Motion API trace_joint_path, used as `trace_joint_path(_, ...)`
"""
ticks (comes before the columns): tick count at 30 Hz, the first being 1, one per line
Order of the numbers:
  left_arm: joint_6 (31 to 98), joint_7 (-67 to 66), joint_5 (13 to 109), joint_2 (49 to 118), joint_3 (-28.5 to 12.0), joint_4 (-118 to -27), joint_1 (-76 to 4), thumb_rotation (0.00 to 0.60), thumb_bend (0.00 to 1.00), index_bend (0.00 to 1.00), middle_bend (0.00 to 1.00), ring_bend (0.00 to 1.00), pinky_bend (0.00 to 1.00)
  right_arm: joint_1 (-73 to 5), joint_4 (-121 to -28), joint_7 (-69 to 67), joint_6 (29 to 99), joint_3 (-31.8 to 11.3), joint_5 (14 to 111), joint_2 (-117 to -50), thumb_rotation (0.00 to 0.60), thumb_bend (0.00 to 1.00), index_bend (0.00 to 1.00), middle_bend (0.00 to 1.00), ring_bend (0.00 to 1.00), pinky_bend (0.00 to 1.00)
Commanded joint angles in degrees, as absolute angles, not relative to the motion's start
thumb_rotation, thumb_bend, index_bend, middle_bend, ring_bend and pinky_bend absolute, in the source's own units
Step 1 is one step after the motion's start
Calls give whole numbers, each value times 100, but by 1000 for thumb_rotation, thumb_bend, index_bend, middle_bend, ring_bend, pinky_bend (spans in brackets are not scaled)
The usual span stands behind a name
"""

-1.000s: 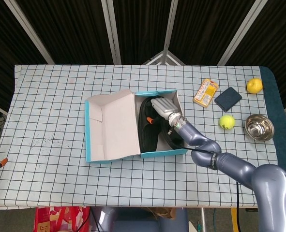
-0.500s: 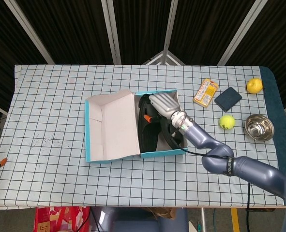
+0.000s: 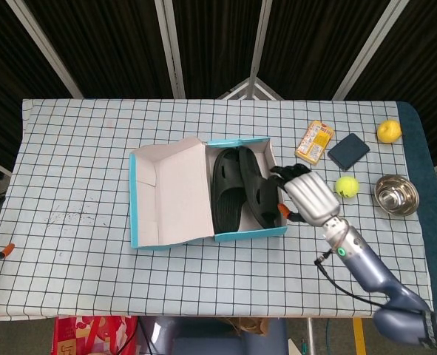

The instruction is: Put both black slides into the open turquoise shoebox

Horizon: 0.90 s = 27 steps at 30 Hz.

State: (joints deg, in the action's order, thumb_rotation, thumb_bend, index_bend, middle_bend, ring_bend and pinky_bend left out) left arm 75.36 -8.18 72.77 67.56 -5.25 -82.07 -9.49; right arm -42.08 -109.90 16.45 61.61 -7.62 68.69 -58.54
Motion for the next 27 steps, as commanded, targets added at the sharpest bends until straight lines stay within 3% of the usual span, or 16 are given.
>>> trace_joint_path(1, 7569, -808, 7316, 6738, -509, -8240, -933, 600, 284, 107, 0, 3, 89, -3261, -11455, 2545, 7373, -180, 7332, -5765, 600, 401, 317, 210, 230, 219)
trace_joint_path(11, 7676, -755, 7418, 6682, -482, -8316, -880, 600, 284, 106, 0, 3, 90, -1867, -10585, 2595, 8840, 407, 7969, -6471, 600, 401, 317, 210, 227, 145)
trace_joint_path(15, 7728, -754, 7447, 6667, -476, -8333, -855, 600, 284, 102, 0, 2, 90, -1590, -10215, 2584, 8965, 407, 7851, -6573, 600, 400, 281, 200, 193, 124)
trace_joint_path(20, 7853, -705, 7507, 6641, -488, -8337, -810, 600, 284, 92, 0, 2, 89, -1366, -9862, 2473, 9024, 263, 7602, -6747, 600, 395, 150, 103, 72, 29)
trace_joint_path(23, 8003, -649, 7615, 6638, -500, -8312, -778, 600, 284, 82, 0, 0, 89, -1269, -9455, 2305, 9147, 145, 7662, -6930, 600, 372, 125, 72, 15, 0)
trace_joint_path(27, 8508, -372, 8029, 6789, -546, -8046, -729, 600, 281, 78, 0, 0, 89, -1153, -9189, 2349, 9451, 1, 7854, -7076, 600, 369, 119, 70, 11, 0)
